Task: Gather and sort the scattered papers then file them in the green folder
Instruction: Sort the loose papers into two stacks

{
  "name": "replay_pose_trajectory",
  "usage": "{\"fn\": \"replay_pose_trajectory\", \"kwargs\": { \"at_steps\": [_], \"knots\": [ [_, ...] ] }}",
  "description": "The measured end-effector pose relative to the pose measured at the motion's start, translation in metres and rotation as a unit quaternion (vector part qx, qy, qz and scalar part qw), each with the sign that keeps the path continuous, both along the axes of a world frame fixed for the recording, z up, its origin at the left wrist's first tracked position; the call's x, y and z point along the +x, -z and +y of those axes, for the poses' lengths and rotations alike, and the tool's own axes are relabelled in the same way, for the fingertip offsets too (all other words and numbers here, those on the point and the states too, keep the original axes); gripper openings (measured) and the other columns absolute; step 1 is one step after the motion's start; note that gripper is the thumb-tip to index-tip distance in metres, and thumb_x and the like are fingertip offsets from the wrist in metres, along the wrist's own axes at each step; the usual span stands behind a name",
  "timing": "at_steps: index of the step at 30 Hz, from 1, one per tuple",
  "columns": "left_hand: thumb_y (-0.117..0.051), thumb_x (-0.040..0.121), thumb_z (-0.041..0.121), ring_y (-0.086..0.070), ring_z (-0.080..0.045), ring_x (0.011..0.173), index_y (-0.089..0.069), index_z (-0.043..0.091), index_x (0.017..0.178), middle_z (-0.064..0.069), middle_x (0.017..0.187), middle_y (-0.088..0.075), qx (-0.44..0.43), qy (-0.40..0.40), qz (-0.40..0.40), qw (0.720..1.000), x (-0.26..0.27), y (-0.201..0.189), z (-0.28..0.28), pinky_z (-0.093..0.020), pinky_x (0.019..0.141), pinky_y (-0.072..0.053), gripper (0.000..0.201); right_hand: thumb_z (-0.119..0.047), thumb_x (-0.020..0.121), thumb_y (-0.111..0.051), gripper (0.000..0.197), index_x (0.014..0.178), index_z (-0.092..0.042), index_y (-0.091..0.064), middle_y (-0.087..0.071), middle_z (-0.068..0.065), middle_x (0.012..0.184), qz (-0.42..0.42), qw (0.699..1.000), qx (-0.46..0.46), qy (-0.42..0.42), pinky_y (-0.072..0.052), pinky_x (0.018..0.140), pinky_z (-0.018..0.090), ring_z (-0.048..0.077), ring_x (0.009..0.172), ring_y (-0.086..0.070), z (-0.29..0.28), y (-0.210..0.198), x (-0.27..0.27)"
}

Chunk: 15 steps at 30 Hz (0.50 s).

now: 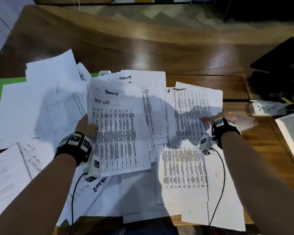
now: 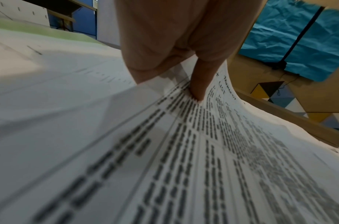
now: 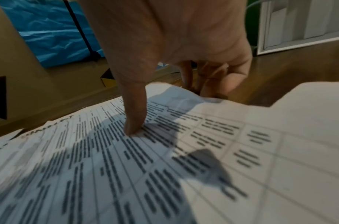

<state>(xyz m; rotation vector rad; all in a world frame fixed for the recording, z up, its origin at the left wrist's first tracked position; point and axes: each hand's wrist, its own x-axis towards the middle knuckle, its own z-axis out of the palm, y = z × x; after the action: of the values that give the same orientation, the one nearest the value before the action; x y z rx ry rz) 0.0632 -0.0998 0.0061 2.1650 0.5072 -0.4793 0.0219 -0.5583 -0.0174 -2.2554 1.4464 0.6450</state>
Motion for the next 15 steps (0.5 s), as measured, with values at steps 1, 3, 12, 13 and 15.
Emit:
{"fn": "replay_pose_trajectory", "kwargs": {
  "at_steps": [1, 3, 12, 13, 15],
  "knots": [
    [-0.054, 0.086, -0.006, -0.052, -0.025, 0.091, -0.051, 0.001, 0.127, -0.019, 0.109, -0.060, 0.004, 0.003, 0.003, 1.000, -0.001, 0.000, 0.000, -0.031, 0.085, -0.040, 0.041, -0.071, 0.025, -0.081, 0.149, 0.146, -0.005, -0.022, -0.042, 0.027, 0.141, -0.007, 1.000, 0.016, 0.001, -0.045, 0.095, 0.058, 0.044, 0.116, -0.054, -0.004, 0.006, 0.005],
    [-0.054, 0.086, -0.005, -0.052, -0.024, 0.091, -0.050, 0.000, 0.128, -0.014, 0.103, -0.056, 0.012, 0.011, 0.012, 1.000, -0.001, 0.002, -0.001, -0.030, 0.084, -0.039, 0.042, -0.058, 0.043, -0.086, 0.127, 0.143, -0.004, -0.030, -0.056, 0.023, 0.128, -0.024, 0.999, 0.037, 0.000, -0.053, 0.083, 0.048, 0.036, 0.095, -0.064, 0.009, -0.009, 0.006],
    [-0.055, 0.085, -0.006, -0.051, -0.023, 0.092, -0.048, -0.002, 0.128, -0.027, 0.121, -0.059, 0.018, 0.027, 0.016, 0.999, 0.000, 0.004, -0.005, -0.030, 0.084, -0.040, 0.043, -0.028, 0.082, -0.072, 0.052, 0.119, 0.005, -0.057, -0.063, 0.011, 0.108, -0.218, 0.974, 0.057, 0.019, -0.053, 0.083, 0.036, 0.030, 0.097, -0.062, 0.018, -0.038, 0.021],
    [-0.054, 0.085, -0.006, -0.051, -0.023, 0.092, -0.048, -0.002, 0.128, -0.026, 0.121, -0.058, 0.019, 0.028, 0.013, 0.999, 0.000, 0.004, -0.006, -0.030, 0.084, -0.039, 0.044, -0.032, 0.082, -0.070, 0.053, 0.117, 0.007, -0.059, -0.063, 0.013, 0.105, -0.257, 0.965, 0.050, 0.027, -0.052, 0.078, 0.034, 0.029, 0.092, -0.062, 0.017, -0.044, 0.027],
    [-0.054, 0.085, -0.006, -0.050, -0.022, 0.092, -0.049, -0.001, 0.128, -0.024, 0.119, -0.059, 0.015, 0.026, 0.009, 0.999, -0.003, 0.005, -0.005, -0.029, 0.084, -0.038, 0.044, -0.035, 0.081, -0.070, 0.051, 0.110, 0.006, -0.063, -0.067, 0.019, 0.106, -0.335, 0.941, 0.030, 0.033, -0.053, 0.074, 0.037, 0.029, 0.089, -0.063, 0.016, -0.058, 0.035]
  ]
}}
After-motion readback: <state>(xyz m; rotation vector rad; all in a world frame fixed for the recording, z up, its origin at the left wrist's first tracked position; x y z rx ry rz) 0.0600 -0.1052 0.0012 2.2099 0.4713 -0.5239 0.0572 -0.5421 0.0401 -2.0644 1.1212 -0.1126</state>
